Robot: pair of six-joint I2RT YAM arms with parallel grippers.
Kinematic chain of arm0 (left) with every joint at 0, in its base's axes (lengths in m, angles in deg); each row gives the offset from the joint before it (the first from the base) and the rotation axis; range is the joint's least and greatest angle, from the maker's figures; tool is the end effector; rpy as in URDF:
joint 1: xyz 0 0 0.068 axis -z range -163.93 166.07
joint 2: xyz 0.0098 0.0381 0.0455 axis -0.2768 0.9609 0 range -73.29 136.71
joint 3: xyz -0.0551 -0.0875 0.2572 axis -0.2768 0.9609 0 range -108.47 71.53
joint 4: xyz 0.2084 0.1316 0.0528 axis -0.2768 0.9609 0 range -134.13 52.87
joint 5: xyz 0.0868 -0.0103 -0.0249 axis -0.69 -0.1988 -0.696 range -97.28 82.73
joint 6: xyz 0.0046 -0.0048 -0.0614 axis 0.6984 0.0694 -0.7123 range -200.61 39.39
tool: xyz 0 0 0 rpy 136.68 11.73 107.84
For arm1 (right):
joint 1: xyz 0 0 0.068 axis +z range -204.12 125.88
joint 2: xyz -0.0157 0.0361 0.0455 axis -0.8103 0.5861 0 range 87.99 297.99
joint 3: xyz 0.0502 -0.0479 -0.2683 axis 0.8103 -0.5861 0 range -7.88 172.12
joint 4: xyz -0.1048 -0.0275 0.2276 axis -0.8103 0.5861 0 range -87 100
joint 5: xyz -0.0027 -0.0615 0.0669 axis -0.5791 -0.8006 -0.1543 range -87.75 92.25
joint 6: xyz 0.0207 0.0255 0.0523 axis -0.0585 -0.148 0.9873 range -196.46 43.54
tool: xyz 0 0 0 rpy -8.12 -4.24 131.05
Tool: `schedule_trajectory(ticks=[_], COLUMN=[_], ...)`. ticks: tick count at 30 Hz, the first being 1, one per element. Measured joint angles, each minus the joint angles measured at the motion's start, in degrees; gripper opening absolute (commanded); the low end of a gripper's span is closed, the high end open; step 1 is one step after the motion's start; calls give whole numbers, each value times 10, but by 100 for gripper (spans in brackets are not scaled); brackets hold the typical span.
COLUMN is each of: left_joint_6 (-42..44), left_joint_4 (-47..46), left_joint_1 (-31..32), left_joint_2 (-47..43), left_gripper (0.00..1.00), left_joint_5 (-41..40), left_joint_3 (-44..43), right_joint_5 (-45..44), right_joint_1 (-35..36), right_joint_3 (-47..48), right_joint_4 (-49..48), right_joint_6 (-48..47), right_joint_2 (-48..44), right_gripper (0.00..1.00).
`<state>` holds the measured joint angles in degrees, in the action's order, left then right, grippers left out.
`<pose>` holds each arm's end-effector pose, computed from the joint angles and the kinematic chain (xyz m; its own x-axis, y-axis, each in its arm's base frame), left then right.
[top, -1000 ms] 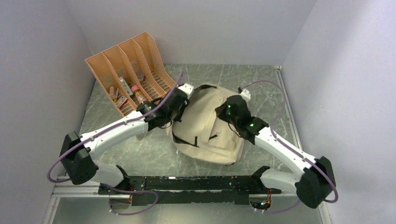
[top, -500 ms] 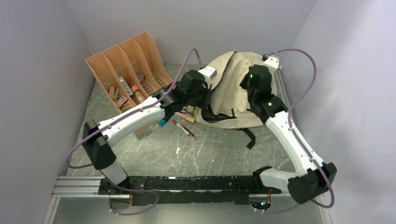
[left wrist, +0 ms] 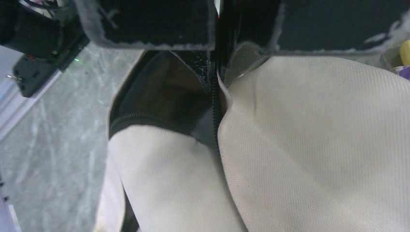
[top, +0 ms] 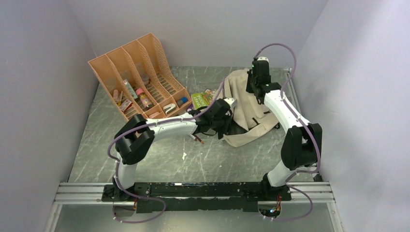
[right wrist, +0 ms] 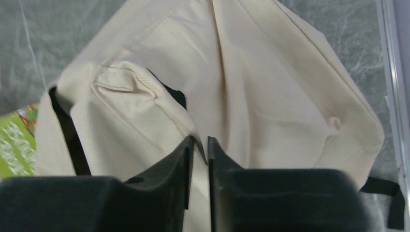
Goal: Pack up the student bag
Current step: Adjust the student bag at the center of the board.
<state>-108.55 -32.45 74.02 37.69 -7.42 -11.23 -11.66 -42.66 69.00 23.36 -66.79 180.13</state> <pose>0.2357 -0.3763 0.2287 -0.6974 0.2309 -0.6784 0.5883 0.7250 -0.3580 0.3644 0.0625 0.3083 -0.5628 0.0521 -0.8249 0.0946 0.9955 -0.0016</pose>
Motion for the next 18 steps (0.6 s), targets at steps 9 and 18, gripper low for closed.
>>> schedule_trajectory(ticks=[9,18], left_joint_6=[-51,-111], left_joint_4=[-147,-284], left_joint_1=[-24,-41], left_joint_2=[15,-5], left_gripper=[5,5], left_joint_5=[4,18], left_joint_3=[132,240], right_joint_5=[61,79], right_joint_1=[-3,108], right_joint_3=[-113,-188], right_joint_4=[-17,-5], right_joint_6=[2,28], right_joint_2=[-73,-191], right_gripper=[58,98])
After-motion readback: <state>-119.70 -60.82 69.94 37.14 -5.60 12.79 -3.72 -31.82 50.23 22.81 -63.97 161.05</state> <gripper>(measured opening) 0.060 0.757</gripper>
